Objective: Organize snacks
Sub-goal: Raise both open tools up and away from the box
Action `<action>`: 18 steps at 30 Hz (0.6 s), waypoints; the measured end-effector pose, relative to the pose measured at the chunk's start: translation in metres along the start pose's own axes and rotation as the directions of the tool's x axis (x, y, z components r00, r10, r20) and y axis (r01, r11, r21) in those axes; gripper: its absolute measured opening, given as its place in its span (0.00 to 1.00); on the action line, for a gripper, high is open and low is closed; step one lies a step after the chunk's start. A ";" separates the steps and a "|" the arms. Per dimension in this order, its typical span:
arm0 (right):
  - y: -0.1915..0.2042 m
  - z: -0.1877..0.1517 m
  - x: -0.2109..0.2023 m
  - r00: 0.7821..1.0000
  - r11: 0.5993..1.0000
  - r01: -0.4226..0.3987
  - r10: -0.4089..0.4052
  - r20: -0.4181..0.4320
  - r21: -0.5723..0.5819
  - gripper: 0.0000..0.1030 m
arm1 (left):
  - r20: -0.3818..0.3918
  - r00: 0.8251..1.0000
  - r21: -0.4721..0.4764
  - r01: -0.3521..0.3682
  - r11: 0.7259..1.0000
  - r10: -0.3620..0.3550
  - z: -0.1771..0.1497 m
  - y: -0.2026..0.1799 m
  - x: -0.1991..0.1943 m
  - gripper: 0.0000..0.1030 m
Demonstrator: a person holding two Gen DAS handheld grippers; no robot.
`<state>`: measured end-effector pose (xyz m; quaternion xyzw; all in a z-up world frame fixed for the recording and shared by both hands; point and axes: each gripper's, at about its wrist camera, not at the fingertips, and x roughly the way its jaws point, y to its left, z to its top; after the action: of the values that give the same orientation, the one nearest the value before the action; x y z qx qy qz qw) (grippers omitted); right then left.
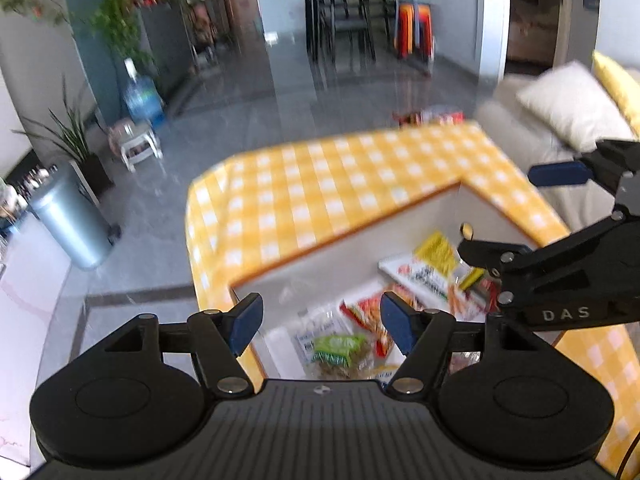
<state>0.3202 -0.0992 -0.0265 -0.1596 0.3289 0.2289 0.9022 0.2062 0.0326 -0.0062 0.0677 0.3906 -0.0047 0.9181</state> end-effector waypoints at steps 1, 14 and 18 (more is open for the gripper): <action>0.000 0.001 -0.011 1.000 1.000 0.003 -0.003 0.020 0.012 0.88 | 0.028 1.000 -0.001 -0.005 1.000 0.005 0.001 0.000 -0.008 0.79; 0.001 -0.018 -0.149 0.961 0.987 0.038 -0.079 0.264 0.158 0.96 | 0.369 0.923 -0.074 -0.084 0.994 0.106 -0.016 -0.005 -0.116 0.90; 0.009 -0.044 -0.175 0.946 0.980 0.017 -0.080 0.313 0.198 0.96 | 0.438 0.888 -0.081 -0.118 0.990 0.142 -0.033 -0.019 -0.134 0.91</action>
<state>0.1736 -0.1649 0.0563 -0.0406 0.1948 0.1964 0.9601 0.0884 0.0117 0.0647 0.0669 0.1665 0.0516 0.9824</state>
